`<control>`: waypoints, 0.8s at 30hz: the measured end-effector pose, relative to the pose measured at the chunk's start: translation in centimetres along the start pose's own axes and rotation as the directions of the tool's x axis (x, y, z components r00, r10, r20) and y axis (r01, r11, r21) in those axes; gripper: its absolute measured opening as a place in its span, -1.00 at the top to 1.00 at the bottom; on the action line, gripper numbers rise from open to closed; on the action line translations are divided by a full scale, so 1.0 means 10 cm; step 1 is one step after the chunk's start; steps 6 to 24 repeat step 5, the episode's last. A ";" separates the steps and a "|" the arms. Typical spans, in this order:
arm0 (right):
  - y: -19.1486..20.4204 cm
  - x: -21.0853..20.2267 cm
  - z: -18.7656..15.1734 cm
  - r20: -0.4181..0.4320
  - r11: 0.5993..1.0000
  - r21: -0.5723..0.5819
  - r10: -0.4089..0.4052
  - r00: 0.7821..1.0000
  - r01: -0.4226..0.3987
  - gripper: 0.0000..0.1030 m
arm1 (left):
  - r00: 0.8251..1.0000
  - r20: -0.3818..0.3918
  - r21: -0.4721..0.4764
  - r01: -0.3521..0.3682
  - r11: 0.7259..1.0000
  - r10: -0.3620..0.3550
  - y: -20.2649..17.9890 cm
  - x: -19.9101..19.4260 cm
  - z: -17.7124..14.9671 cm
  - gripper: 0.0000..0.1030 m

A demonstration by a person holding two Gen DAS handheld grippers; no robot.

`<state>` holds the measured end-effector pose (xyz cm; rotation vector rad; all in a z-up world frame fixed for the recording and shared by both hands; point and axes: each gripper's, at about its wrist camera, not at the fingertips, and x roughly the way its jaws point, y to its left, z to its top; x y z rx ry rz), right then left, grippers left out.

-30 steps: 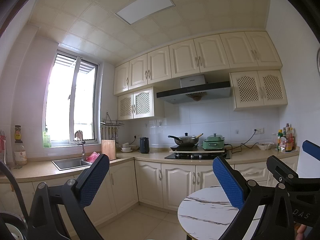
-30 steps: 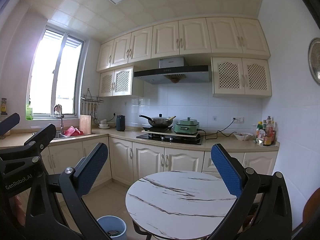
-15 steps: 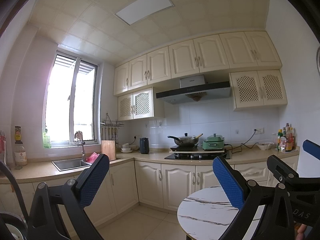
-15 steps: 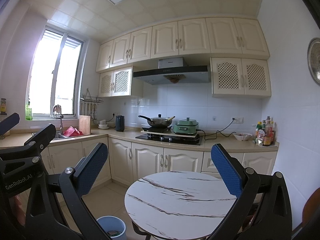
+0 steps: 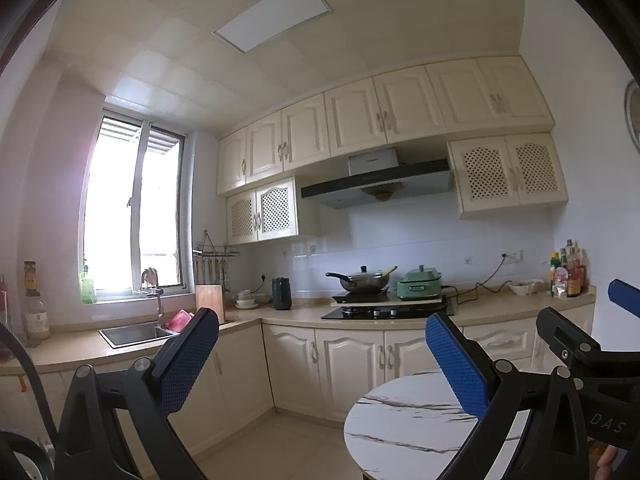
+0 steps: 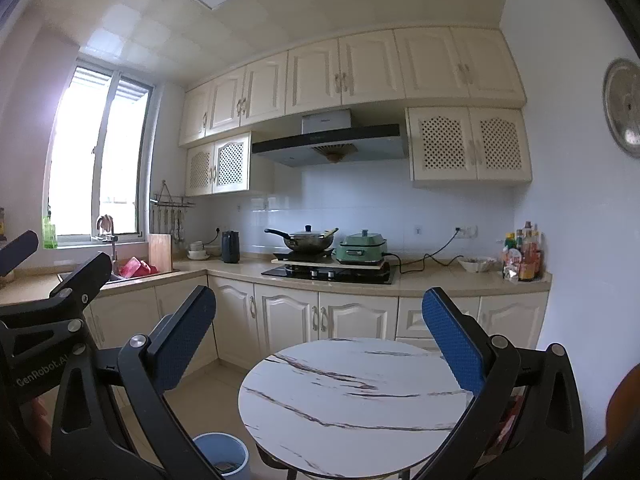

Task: Collect trash

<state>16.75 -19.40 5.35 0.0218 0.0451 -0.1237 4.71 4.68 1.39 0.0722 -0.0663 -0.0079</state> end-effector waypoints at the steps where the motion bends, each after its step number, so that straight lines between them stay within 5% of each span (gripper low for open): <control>1: -0.03 0.01 0.00 0.000 1.000 0.005 -0.002 1.000 0.002 -1.00 | 1.000 -0.001 0.004 0.003 1.000 -0.003 0.00 0.03 0.00 -0.99; 24: -0.11 0.03 -0.04 -0.008 1.000 0.020 -0.005 1.000 0.005 -1.00 | 1.000 -0.007 0.015 0.012 1.000 -0.012 0.00 0.10 -0.03 -0.99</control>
